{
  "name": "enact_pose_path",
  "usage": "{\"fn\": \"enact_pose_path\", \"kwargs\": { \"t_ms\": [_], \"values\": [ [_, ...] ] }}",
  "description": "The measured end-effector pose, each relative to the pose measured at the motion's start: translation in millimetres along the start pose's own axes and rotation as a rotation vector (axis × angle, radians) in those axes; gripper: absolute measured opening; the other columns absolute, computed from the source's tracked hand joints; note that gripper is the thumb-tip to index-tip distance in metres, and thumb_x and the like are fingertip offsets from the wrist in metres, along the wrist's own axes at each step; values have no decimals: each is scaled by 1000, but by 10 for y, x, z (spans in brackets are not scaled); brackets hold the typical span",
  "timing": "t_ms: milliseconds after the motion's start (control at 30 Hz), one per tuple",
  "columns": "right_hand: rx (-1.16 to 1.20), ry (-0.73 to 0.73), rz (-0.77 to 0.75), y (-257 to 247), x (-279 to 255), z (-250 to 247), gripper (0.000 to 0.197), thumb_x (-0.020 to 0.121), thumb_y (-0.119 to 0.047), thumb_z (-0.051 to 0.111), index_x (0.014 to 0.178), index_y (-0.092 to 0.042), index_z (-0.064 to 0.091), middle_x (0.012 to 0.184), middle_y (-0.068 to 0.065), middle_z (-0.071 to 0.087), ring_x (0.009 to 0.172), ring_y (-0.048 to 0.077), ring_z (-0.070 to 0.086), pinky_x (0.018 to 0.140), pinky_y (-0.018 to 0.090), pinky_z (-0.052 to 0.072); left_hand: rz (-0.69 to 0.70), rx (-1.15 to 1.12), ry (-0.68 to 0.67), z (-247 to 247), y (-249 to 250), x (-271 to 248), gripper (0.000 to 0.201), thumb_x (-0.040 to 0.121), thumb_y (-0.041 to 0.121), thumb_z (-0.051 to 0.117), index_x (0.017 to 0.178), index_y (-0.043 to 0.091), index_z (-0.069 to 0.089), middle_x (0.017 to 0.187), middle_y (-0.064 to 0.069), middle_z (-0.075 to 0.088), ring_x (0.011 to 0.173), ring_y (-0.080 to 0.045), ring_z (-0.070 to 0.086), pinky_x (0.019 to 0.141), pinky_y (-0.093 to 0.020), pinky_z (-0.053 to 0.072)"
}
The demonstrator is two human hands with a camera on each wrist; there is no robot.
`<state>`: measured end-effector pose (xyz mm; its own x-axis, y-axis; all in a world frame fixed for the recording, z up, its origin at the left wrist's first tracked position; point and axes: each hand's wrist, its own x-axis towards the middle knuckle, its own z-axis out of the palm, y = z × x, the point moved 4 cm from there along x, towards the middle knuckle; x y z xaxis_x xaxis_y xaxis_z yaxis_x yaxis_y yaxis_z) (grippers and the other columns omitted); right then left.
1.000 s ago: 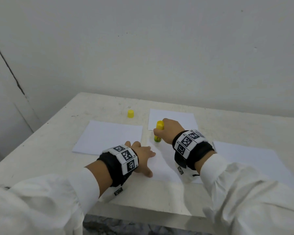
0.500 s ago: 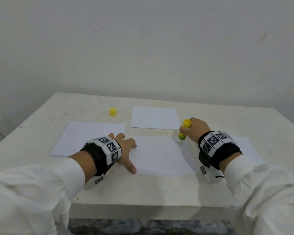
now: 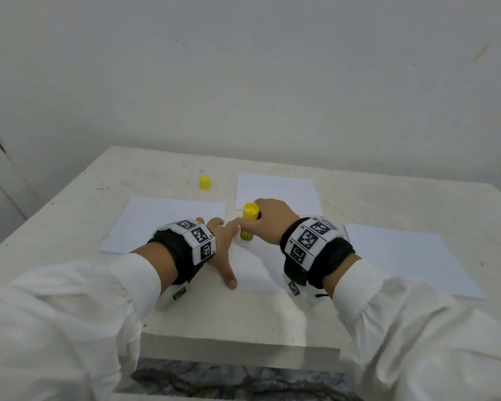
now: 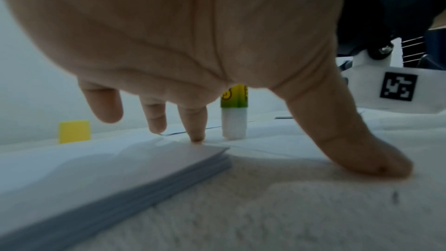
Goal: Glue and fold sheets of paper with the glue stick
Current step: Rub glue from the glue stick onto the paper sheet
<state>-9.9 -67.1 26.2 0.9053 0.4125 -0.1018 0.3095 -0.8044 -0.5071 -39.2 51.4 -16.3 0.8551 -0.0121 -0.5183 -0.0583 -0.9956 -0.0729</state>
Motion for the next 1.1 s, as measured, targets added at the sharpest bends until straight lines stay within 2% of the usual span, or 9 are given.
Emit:
{"fn": "enact_pose_path", "kwargs": {
  "t_ms": [133, 233, 300, 467, 667, 833, 933, 1033, 1100],
  "values": [
    [-1, -11, -12, 15, -16, 46, 34, 86, -40, 59, 66, -18, 41, 67, -4, 46, 59, 8, 41, 53, 22, 32, 6, 34, -3, -3, 13, -13, 132, 39, 74, 79, 144, 41, 5, 155, -4, 14, 134, -39, 23, 109, -54, 26],
    [-10, -68, -78, -22, -166, 75, 32, 85, -33, 60, 64, -17, 43, 66, -4, 45, 58, 8, 41, 53, 22, 34, 58, 53, -26, -2, 33, -38, 118, 54, 69, 77, 146, 39, 10, 155, -3, 17, 141, -33, 12, 111, -52, 18],
    [-11, -93, -108, -30, -284, 108, 30, 84, -30, 61, 64, -16, 44, 66, -4, 46, 59, 8, 42, 56, 23, 35, 96, 99, -39, 5, 58, -31, 116, 53, 73, 75, 146, 39, 13, 155, 3, 21, 144, -29, 6, 112, -55, 15],
    [-3, -114, -116, 33, -518, 108, 29, 83, -29, 62, 64, -17, 45, 66, -4, 48, 61, 10, 43, 57, 24, 36, 98, 181, -26, -17, 116, -58, 123, 62, 69, 72, 151, 30, -4, 159, 5, 5, 146, -29, -2, 115, -53, 13],
    [-18, -83, -43, 370, -747, -109, 25, 84, -29, 62, 75, -7, 54, 73, 1, 53, 67, 15, 47, 61, 27, 38, 91, 194, -60, 0, 95, -15, 128, 59, 72, 72, 151, 31, -6, 160, 10, -5, 147, -26, -1, 116, -52, 8],
    [-4, -17, 63, 837, -984, -381, 31, 83, -27, 63, 92, 2, 64, 89, 16, 65, 72, 16, 51, 67, 30, 43, 81, 264, -29, -57, 189, -38, 126, 56, 74, 72, 151, 27, 4, 158, 9, 9, 146, -26, 3, 114, -52, 11],
    [-11, 11, 132, 1092, -1096, -523, 30, 82, -26, 64, 94, 1, 65, 94, 15, 66, 75, 18, 54, 70, 32, 46, 44, 284, -53, -66, 209, 3, 131, 39, 80, 72, 145, 29, 17, 151, 7, 24, 143, -29, 10, 111, -54, 18],
    [-33, 37, 178, 1241, -1065, -646, 29, 84, -29, 64, 91, -1, 64, 87, 11, 64, 76, 20, 55, 67, 31, 44, -4, 260, -57, -64, 199, 77, 145, 17, 84, 71, 142, 36, 17, 152, 2, 22, 142, -33, 11, 109, -57, 21],
    [-54, 116, 208, 1271, -930, -764, 27, 86, -31, 63, 80, -5, 57, 75, 5, 55, 70, 18, 49, 58, 27, 36, -5, 232, -69, -117, 254, -37, 136, 34, 74, 80, 146, 38, 12, 153, -2, 18, 140, -33, 16, 112, -51, 22]
  ]
}}
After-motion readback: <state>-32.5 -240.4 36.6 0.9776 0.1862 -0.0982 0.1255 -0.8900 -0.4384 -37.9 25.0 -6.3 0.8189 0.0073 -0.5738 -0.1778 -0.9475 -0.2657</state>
